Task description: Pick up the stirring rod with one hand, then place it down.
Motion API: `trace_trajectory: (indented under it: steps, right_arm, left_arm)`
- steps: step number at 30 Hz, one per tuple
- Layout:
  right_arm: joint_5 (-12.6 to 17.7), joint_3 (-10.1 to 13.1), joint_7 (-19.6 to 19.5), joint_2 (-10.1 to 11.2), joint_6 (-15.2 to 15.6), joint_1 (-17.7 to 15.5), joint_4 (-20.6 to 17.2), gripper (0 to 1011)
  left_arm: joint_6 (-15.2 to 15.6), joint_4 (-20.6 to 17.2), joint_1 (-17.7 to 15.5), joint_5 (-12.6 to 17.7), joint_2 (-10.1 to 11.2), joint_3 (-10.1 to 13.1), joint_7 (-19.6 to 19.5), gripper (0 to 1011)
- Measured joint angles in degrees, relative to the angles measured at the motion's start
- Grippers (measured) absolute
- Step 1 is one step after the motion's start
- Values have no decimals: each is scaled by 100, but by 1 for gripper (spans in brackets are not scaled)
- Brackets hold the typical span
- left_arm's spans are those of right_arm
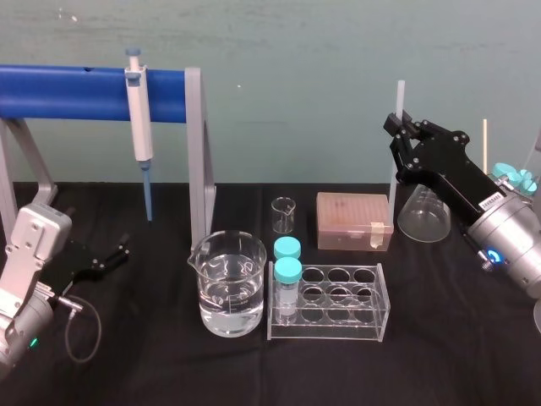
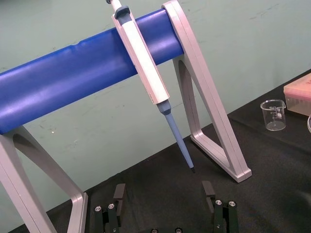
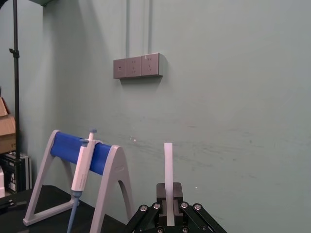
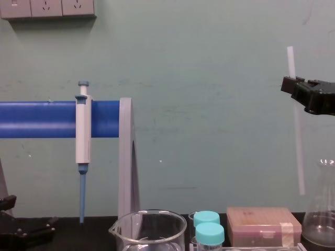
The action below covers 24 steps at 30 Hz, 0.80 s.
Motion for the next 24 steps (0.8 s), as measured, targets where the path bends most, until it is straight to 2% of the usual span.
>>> trace_trajectory:
  steps: [24]
  right_arm:
    - [-8,-14,-16,-11,-6,-35,-34,72]
  left_arm:
    - [0,0,0,0,0,0,0,1000]
